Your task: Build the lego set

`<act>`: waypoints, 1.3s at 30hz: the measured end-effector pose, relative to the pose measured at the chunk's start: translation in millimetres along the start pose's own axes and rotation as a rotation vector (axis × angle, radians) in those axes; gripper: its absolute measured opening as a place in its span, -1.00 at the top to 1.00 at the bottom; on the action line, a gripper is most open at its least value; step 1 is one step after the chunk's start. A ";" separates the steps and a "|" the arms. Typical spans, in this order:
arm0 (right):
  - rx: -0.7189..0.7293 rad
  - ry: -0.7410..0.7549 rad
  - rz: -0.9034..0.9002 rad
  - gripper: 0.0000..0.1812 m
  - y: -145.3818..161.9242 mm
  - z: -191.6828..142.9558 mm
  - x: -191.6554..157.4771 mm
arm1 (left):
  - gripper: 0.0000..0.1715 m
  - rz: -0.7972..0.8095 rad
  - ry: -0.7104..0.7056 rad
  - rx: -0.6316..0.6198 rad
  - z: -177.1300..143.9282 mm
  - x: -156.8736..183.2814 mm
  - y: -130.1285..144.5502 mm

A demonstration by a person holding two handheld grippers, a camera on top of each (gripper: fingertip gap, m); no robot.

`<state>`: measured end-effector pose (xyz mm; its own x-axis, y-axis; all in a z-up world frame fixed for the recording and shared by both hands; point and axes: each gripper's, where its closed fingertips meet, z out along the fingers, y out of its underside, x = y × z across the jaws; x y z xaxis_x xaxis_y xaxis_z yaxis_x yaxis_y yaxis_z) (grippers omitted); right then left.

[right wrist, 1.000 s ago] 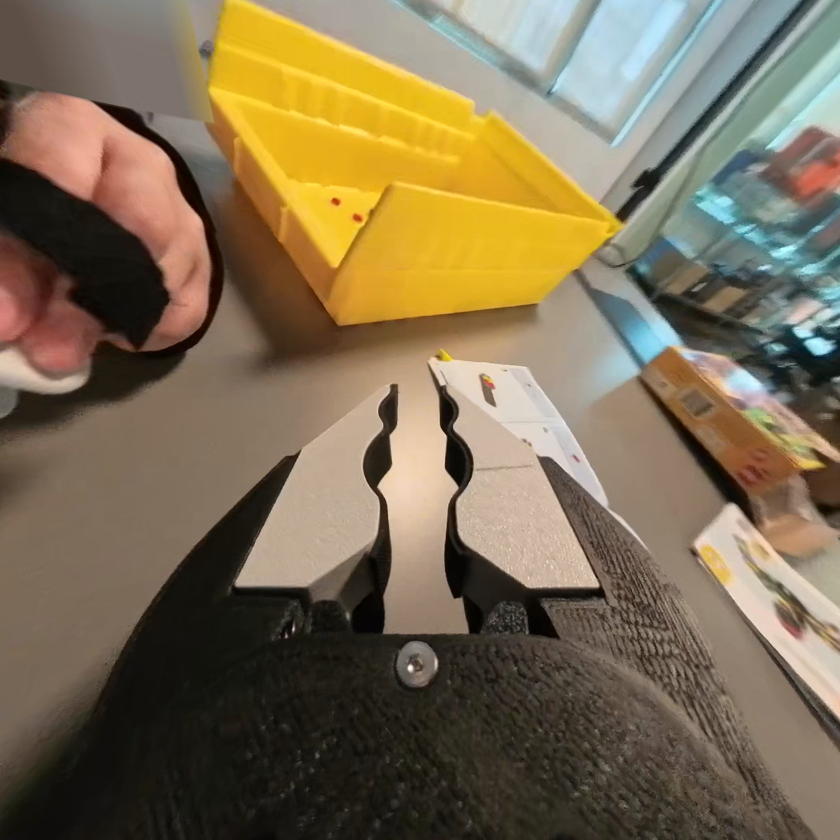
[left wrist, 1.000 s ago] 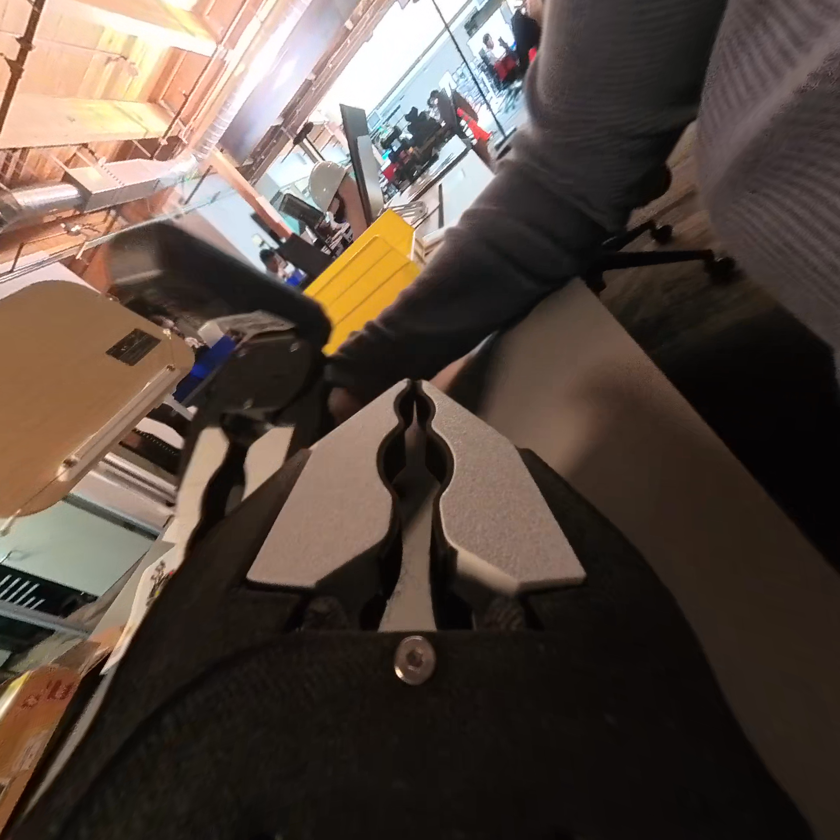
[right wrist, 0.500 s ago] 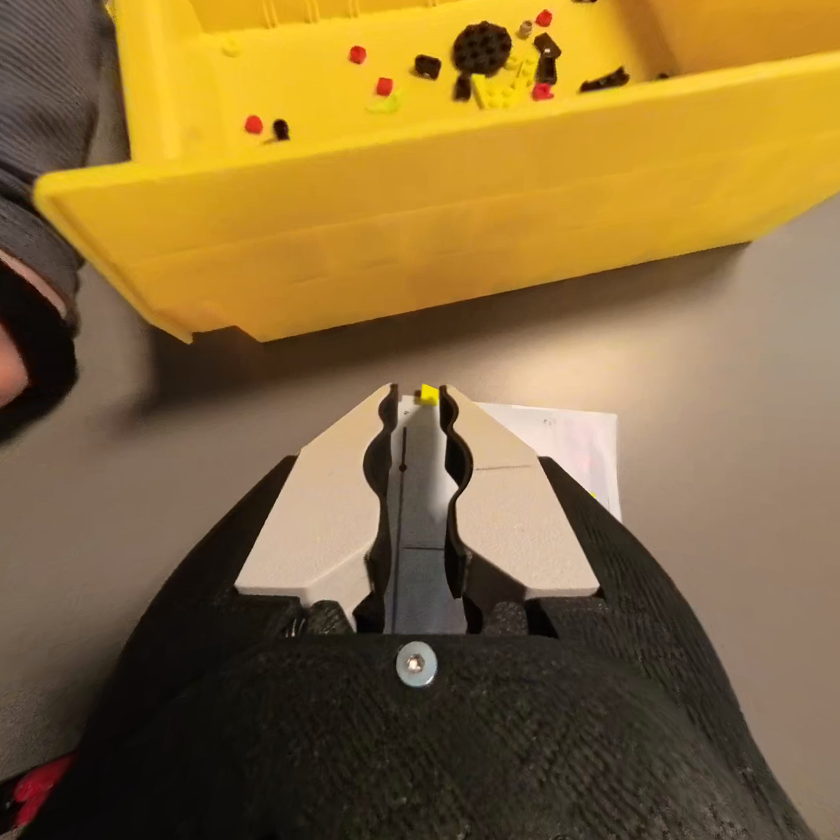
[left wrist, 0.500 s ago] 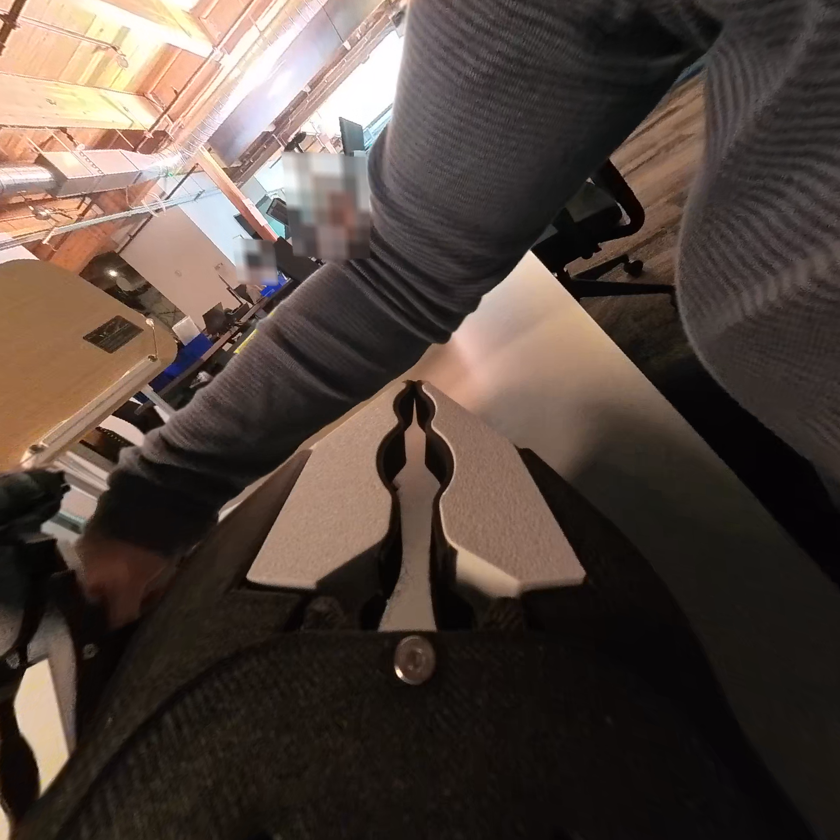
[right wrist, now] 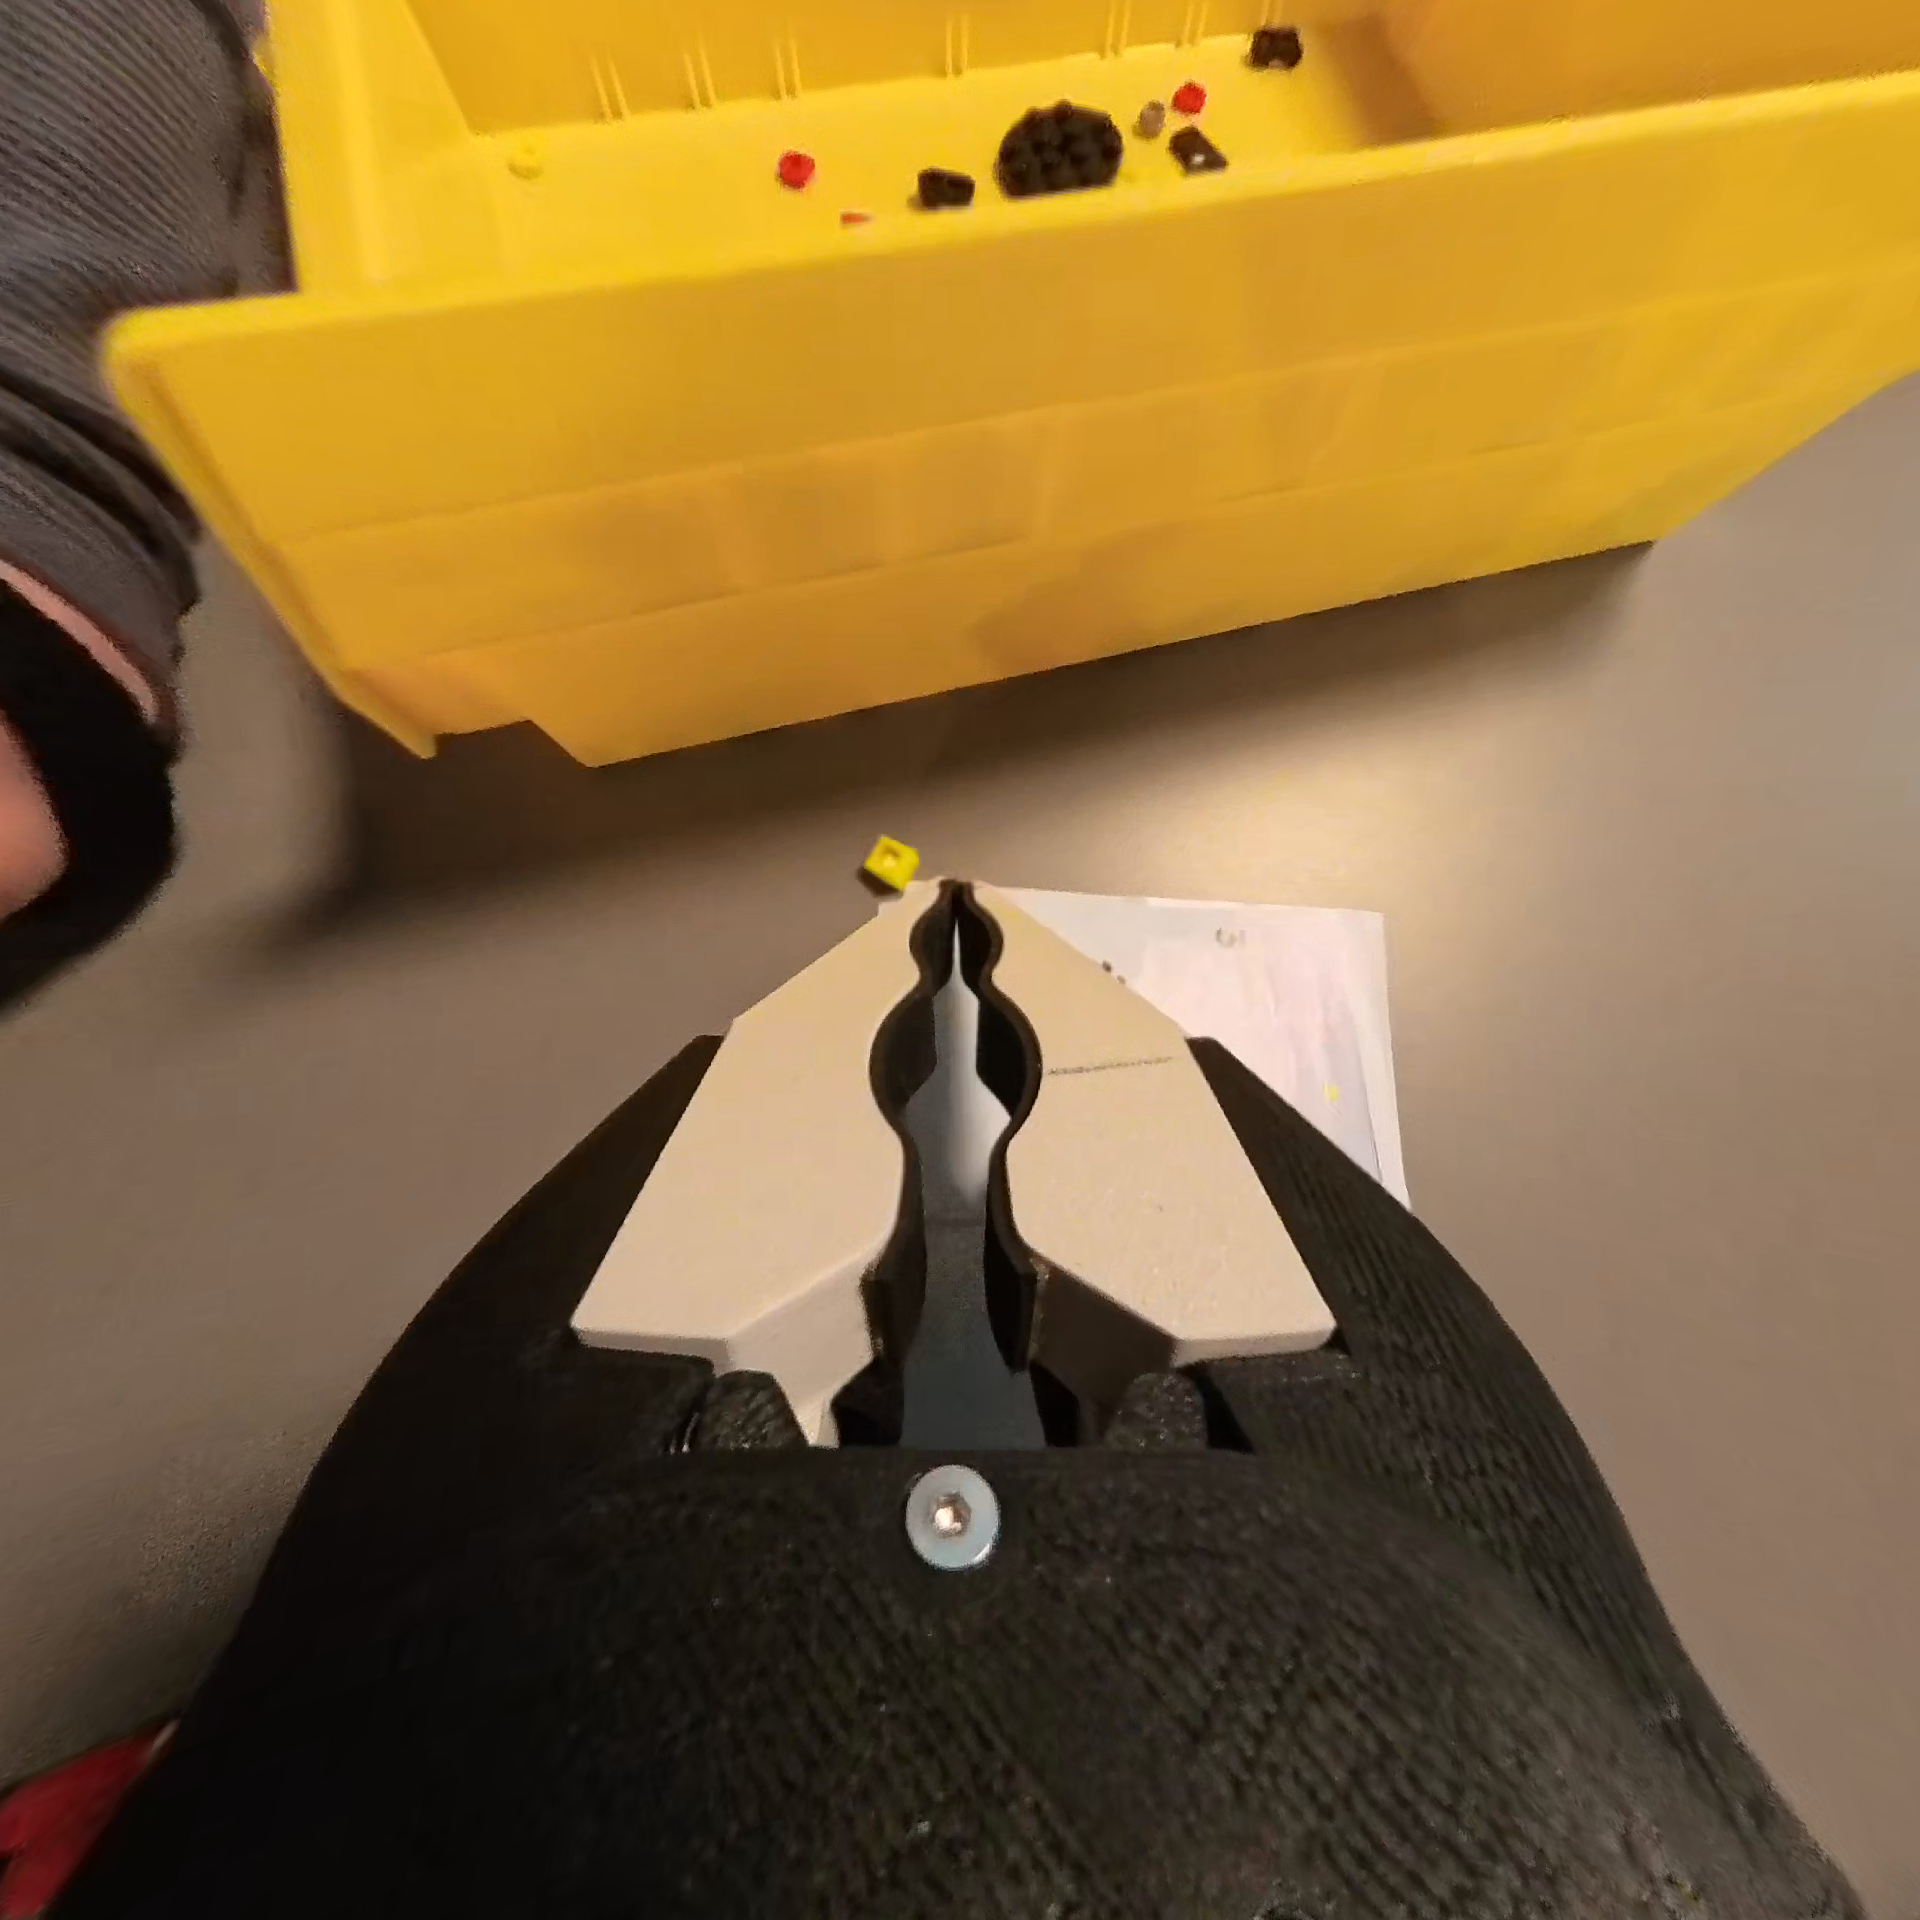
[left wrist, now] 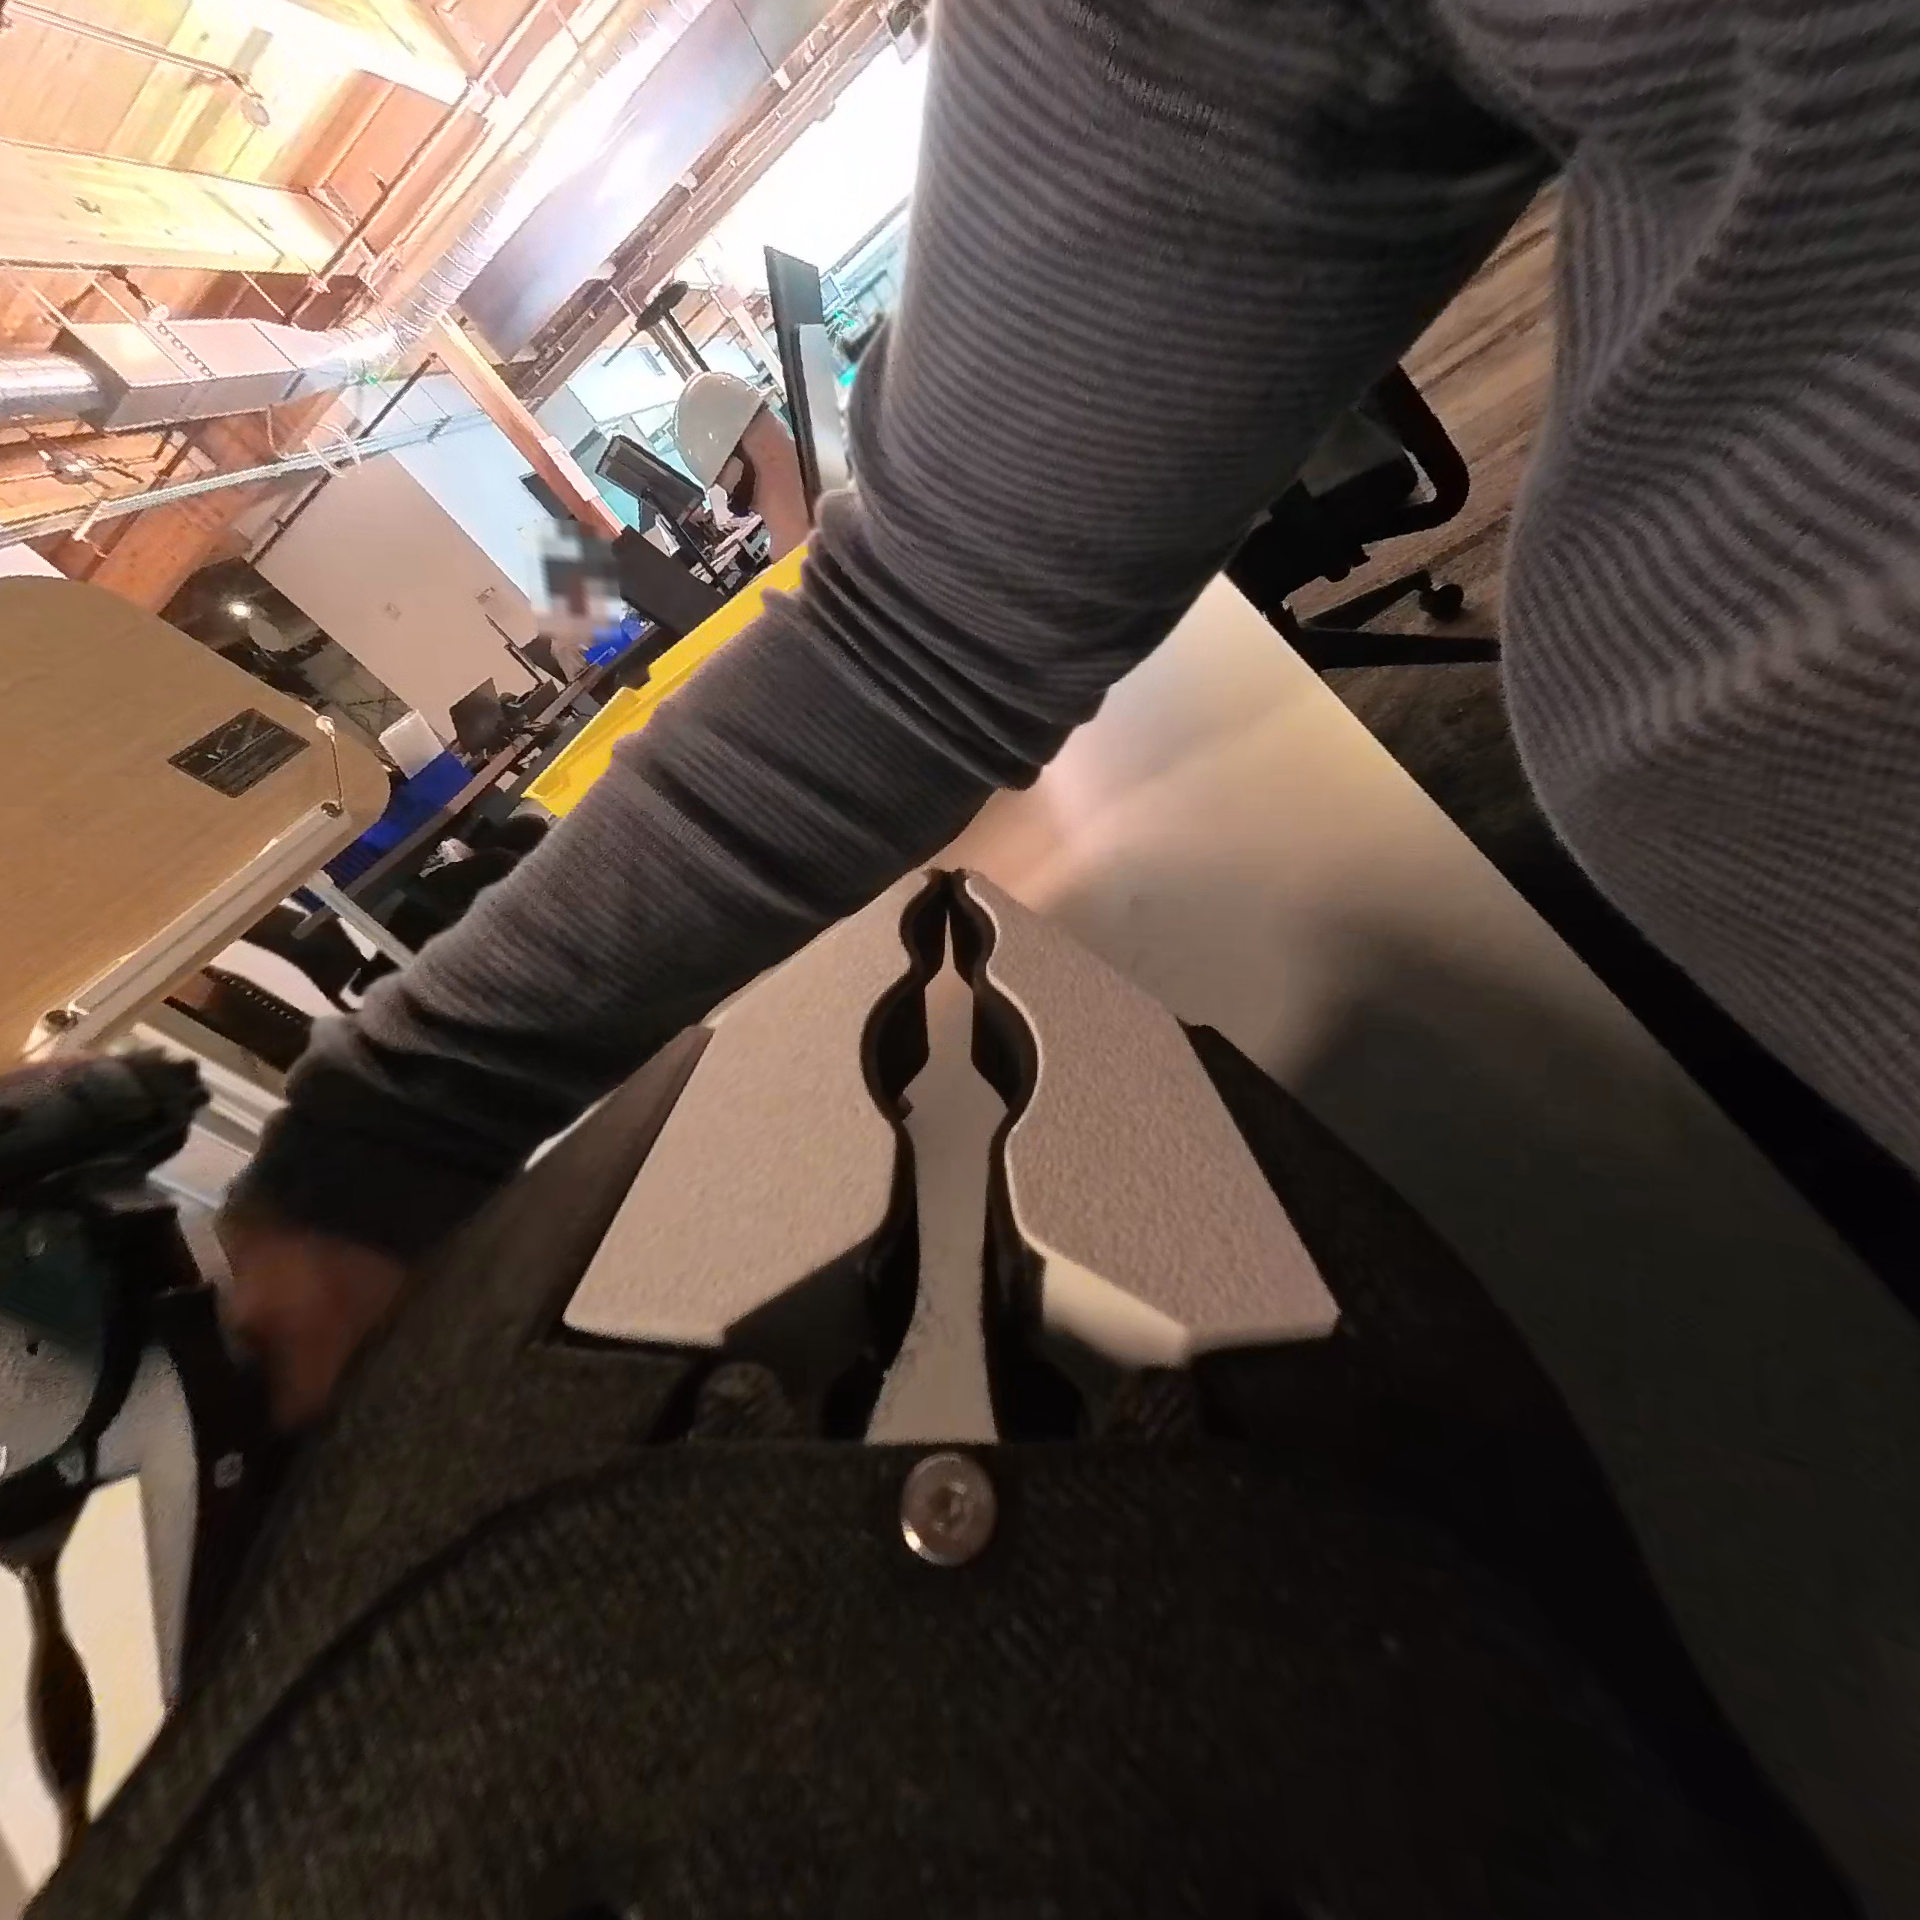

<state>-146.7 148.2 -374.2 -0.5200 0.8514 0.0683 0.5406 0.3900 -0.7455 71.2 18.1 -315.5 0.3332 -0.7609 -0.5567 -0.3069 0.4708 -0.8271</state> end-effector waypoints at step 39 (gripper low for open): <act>-0.693 0.233 -1.002 0.96 126.5 -137.5 -124.6 | 1.00 0.077 0.022 -0.023 4.4 9.9 0.4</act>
<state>77.4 139.7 -385.9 -0.8140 0.0858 0.5744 0.2454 0.9472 0.2062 78.3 12.7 -321.6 0.2883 -0.7327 -0.6164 -0.3512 0.5180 -0.7800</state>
